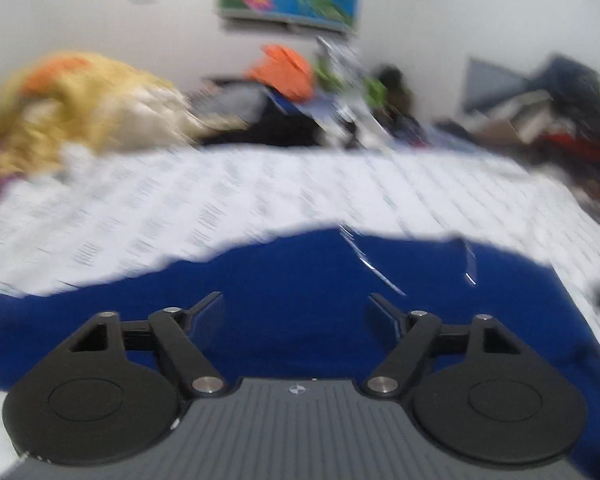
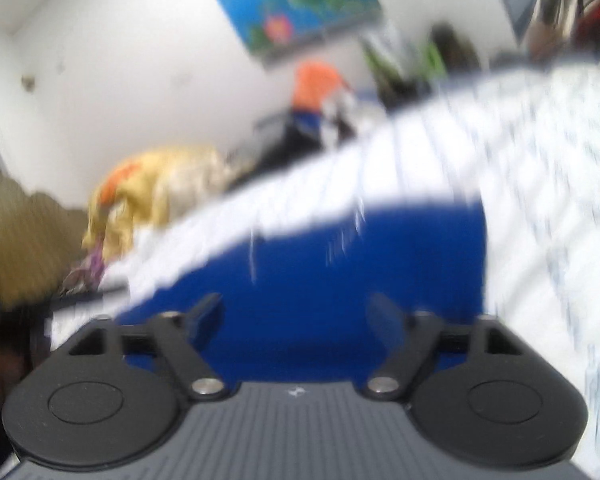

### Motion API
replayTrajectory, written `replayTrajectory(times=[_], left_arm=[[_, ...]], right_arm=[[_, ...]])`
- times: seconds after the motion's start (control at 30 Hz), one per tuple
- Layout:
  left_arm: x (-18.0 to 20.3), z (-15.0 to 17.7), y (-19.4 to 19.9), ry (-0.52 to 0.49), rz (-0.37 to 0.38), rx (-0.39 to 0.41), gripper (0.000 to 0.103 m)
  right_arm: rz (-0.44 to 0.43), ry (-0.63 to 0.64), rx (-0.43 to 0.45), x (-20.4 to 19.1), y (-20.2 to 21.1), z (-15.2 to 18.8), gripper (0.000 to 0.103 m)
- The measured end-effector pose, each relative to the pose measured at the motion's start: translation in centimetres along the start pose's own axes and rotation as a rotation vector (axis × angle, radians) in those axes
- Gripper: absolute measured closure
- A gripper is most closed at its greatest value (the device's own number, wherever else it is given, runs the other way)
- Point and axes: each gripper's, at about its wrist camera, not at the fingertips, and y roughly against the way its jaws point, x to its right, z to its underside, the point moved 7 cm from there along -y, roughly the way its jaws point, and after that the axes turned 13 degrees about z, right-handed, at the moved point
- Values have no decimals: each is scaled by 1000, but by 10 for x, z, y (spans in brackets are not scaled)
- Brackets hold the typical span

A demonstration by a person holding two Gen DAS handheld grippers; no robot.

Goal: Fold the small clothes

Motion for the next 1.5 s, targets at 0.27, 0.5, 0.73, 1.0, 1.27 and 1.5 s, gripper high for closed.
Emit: replayTrajectory(times=[0.27,0.5,0.73,1.0,1.27,1.5], left_arm=[[-6,38,-46,-16,15,-97,32],[-76,45,50,210,-57,136,0],[-282,79,146,836,-283,333,8],[-340,78,161,1092,-247,421,14],[-358,86,126,1002,-375,293,95],[-251,-1,132,540,-431,381,96]], right_arm=[[222,354,-107,-1,-88,31,5],[219,329,-99,-1,-80,32,5],[221,326,-99,1,-85,32,5],[220,325,-98,1,-86,32,5],[216,315,-97,3,-86,31,5],[199,284,-93,6,-86,29,5]])
